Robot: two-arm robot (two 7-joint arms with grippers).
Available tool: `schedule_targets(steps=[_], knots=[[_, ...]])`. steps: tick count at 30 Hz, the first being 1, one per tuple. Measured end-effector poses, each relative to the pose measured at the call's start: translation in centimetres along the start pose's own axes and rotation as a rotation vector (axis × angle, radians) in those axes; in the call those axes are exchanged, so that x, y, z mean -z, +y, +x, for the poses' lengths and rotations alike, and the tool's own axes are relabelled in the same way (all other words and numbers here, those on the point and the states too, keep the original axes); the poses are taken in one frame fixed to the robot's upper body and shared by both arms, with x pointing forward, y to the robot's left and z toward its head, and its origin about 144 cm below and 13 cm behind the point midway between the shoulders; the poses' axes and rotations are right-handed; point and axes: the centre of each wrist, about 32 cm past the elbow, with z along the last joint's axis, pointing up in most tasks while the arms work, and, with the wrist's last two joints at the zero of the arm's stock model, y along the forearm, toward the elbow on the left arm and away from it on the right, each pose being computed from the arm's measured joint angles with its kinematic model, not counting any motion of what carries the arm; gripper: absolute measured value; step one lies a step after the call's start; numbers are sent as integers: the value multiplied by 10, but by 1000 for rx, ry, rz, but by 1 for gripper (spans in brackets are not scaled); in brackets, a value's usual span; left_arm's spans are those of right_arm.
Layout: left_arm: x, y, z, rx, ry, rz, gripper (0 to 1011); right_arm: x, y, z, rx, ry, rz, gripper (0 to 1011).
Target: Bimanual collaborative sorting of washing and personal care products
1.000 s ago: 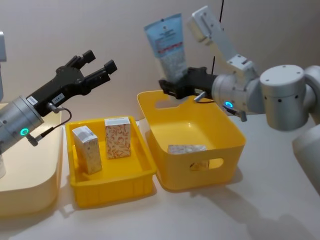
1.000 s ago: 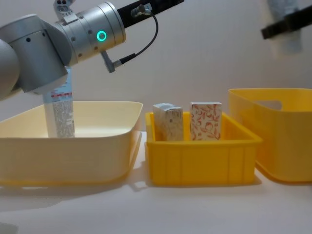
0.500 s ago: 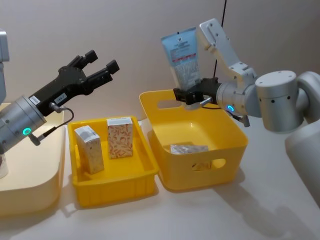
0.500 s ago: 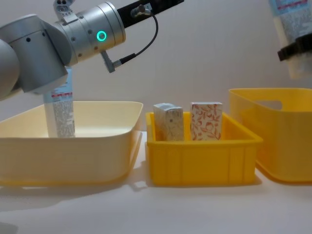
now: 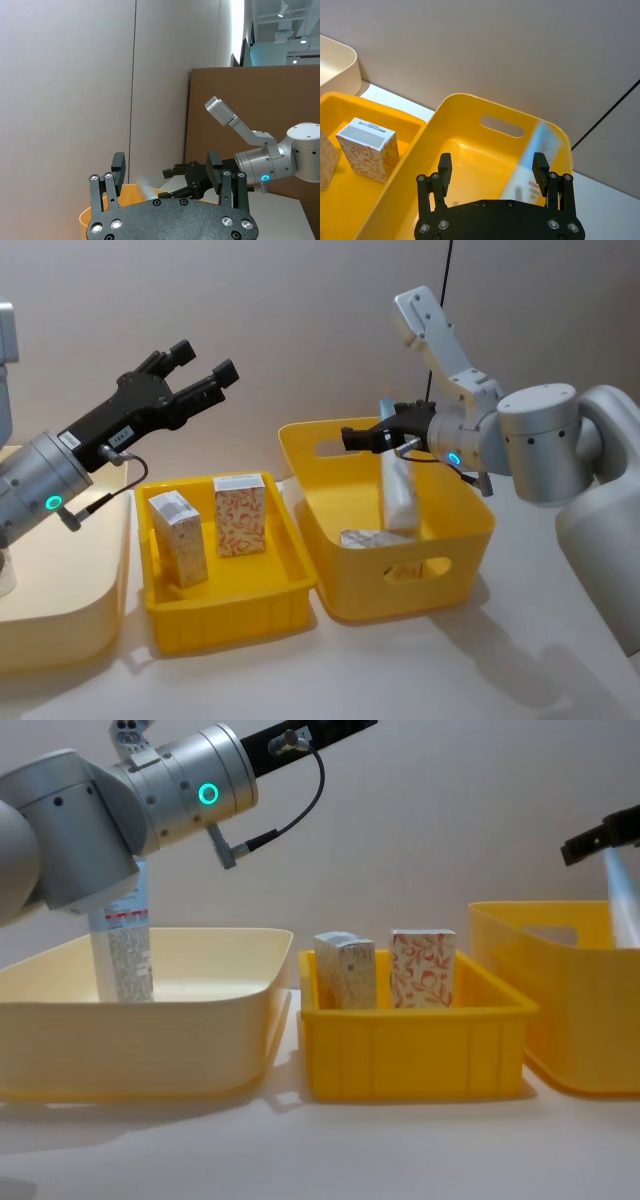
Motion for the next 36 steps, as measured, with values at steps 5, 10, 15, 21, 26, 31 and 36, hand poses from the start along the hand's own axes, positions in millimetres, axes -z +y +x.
schedule_targets(steps=[5,10,15,21,26,31,36], knots=[[0,0,0,0,0,0,1003,1,2,0,4,4,-8,1001],[0,0,0,0,0,0,1003,1,3,0,8,6,-12,1001],[0,0,0,0,0,0,1003,1,4,0,10,7,-15,1001],[0,0,0,0,0,0,1003,1,5,-1,11,8,-17,1001],[0,0,0,0,0,0,1003,1,5,-1,12,9,-18,1001],[0,0,0,0,0,0,1003,1,5,-1,13,9,-19,1001],[0,0,0,0,0,0,1003,1,5,-1,13,9,-19,1001]])
